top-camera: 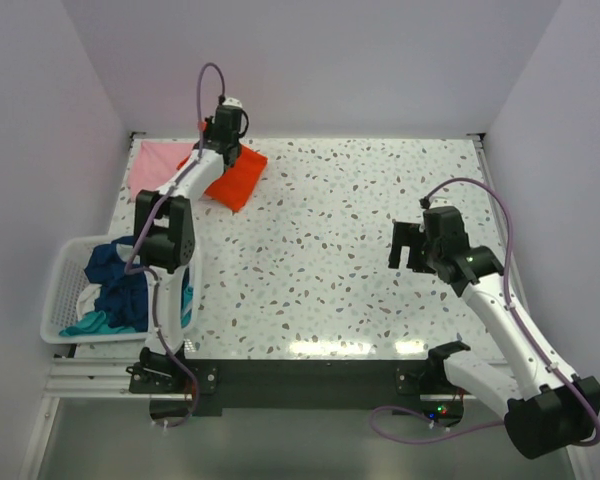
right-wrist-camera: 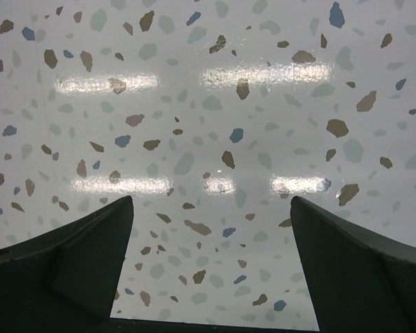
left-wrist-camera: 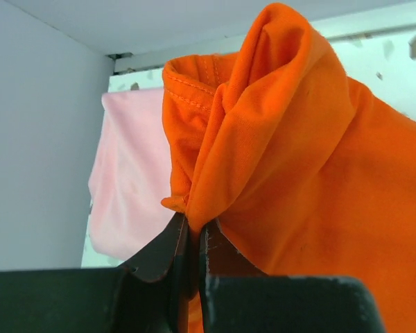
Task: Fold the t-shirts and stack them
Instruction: Neatly place the folded tshirt to the corner
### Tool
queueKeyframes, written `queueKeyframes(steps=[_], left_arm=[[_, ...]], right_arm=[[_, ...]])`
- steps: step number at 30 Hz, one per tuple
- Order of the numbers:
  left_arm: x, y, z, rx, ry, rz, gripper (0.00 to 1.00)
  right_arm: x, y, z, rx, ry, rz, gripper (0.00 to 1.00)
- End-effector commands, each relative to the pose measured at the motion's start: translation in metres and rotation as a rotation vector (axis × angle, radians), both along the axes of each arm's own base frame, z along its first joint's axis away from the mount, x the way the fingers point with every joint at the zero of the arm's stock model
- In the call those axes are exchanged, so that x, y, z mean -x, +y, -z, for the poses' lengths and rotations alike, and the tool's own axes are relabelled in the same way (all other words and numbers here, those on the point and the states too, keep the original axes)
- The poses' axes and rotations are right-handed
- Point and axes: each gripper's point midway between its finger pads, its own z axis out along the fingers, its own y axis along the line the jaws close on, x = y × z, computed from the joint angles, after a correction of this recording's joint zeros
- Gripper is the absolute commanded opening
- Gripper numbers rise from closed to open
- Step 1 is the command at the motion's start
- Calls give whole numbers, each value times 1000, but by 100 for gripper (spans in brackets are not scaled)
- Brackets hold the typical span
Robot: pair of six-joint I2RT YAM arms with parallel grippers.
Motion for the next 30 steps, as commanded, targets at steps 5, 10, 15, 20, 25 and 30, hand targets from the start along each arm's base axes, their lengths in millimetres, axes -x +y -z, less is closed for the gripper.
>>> queueKeyframes(steps=[5, 10, 15, 20, 25, 30], left_arm=[[-45, 43, -37, 53, -130, -48, 0], [-44, 58, -50, 113, -162, -72, 0], [-36, 62, -67, 114, -178, -70, 0], [-29, 60, -84, 133, -195, -57, 0], [-23, 59, -103, 155, -225, -59, 0], [-19, 58, -115, 165, -236, -56, 0]], right_arm=[[-8, -10, -14, 39, -42, 45, 99], [-10, -9, -17, 35, -49, 45, 99], [-10, -10, -15, 39, -45, 48, 99], [-9, -9, -16, 37, -47, 43, 99], [-9, -7, -20, 27, -62, 28, 99], [-9, -6, -22, 17, -77, 21, 99]])
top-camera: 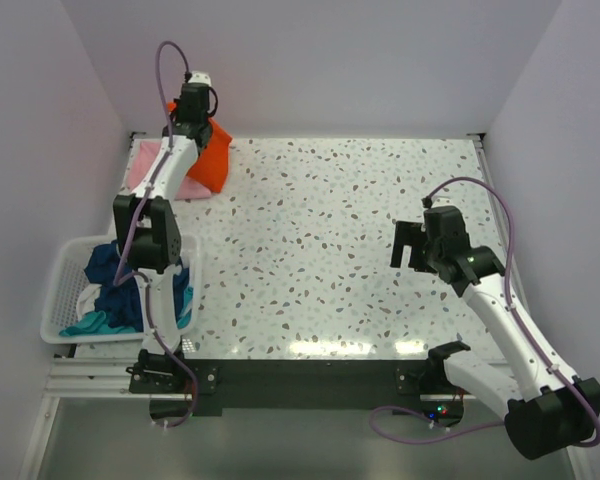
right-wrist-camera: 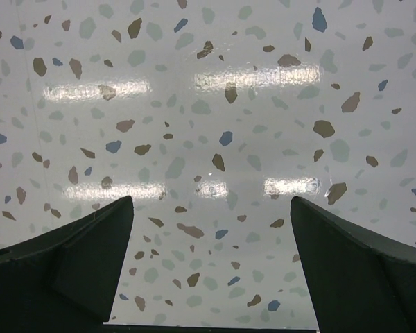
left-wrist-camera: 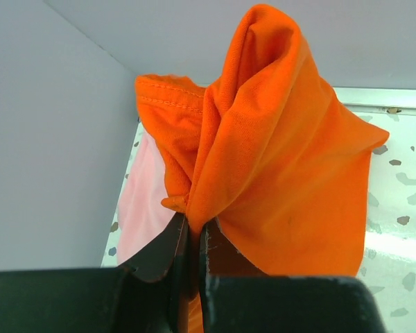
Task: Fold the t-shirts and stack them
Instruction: Neatly place the folded tshirt to the corner
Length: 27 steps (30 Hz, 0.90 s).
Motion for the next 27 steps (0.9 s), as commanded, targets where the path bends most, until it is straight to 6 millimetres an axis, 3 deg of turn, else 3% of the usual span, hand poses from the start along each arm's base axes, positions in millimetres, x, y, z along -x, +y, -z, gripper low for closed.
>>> queueKeyframes(steps=[1, 13, 22, 27], left_arm=[[5, 1, -58, 32, -121, -4, 0], [12, -19, -90, 103, -161, 99, 0], [15, -22, -101, 116, -169, 117, 0], [19, -23, -117, 129, -192, 122, 0]], right_arm=[[-9, 2, -21, -16, -78, -6, 99], [-9, 4, -25, -31, -96, -17, 99], [-10, 5, -26, -33, -104, -19, 99], [-11, 5, -26, -33, -107, -20, 99]])
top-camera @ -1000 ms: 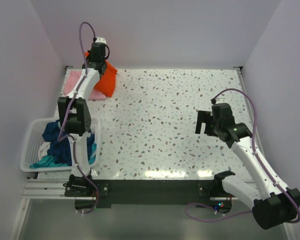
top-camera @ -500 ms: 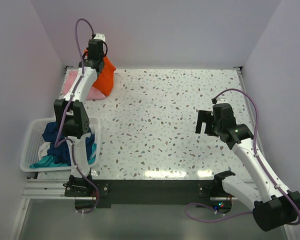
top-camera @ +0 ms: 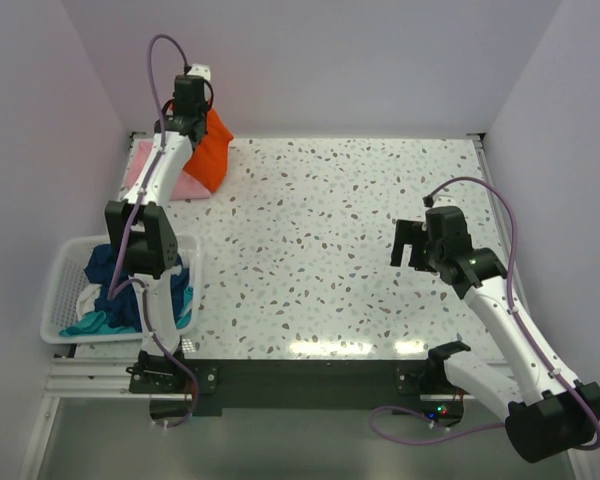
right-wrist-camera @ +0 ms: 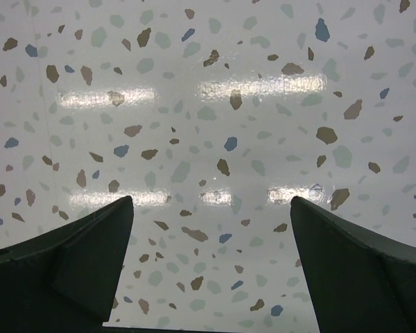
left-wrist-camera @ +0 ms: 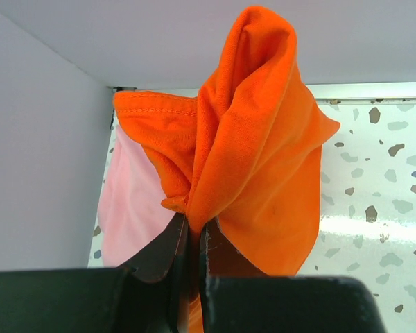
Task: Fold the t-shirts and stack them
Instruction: Neatly place the folded tshirt to the corner
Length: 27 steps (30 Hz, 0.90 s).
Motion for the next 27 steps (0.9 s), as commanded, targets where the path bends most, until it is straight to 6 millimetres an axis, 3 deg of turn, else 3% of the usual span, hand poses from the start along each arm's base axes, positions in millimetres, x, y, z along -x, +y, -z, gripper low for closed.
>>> queueKeyframes(steps=[1, 10, 20, 27], left_arm=[[7, -3, -91, 52, -199, 4, 0], [12, -5, -100, 65, -211, 18, 0], [5, 0, -66, 56, -150, -18, 0], [-1, 16, -39, 43, -110, -54, 0]], right_arm=[[-9, 3, -19, -19, -72, -14, 99], [-7, 3, -21, -22, -80, -11, 99], [-8, 1, -19, -8, -71, -2, 99], [-9, -1, -18, -1, -67, 7, 99]])
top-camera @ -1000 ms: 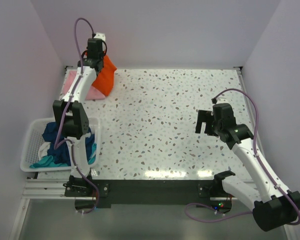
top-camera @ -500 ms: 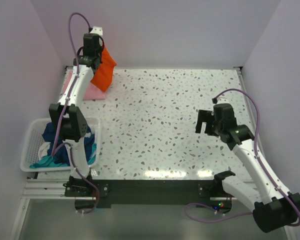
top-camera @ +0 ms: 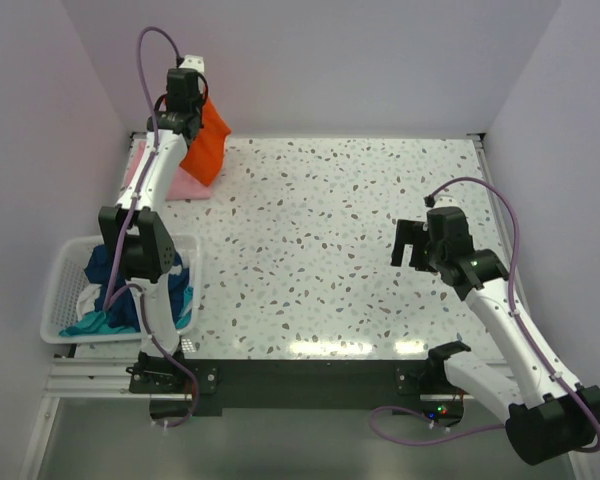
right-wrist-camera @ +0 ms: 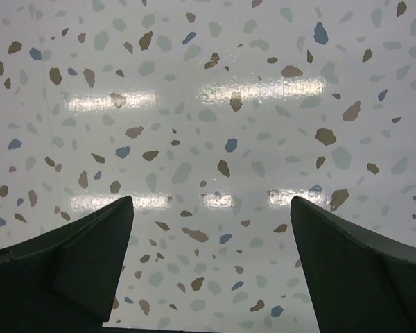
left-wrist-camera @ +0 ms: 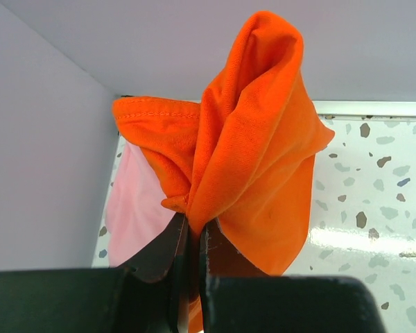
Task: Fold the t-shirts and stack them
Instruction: Neatly place the folded tshirt to the corner
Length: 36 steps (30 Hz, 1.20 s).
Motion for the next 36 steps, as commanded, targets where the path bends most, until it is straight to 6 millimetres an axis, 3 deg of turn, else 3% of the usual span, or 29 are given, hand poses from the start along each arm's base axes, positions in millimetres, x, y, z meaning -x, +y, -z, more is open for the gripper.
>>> queueKeyframes(steps=[1, 13, 15, 16, 24, 36], left_arm=[[-10, 20, -2, 16, -48, -55, 0], [-21, 53, 61, 53, 50, -79, 0], [-23, 54, 64, 50, 50, -76, 0], [-22, 67, 68, 49, 56, -99, 0], [-25, 93, 90, 33, 78, -152, 0], [-24, 133, 121, -9, 106, -252, 14]], right_arm=[[-9, -2, -14, 5, -49, 9, 99], [-10, -6, -12, 26, -42, 31, 99], [-11, -6, -11, 28, -36, 33, 99], [-10, -6, -10, 29, -32, 33, 99], [-10, -8, -8, 39, -27, 40, 99], [-12, -9, -3, 48, -9, 46, 99]])
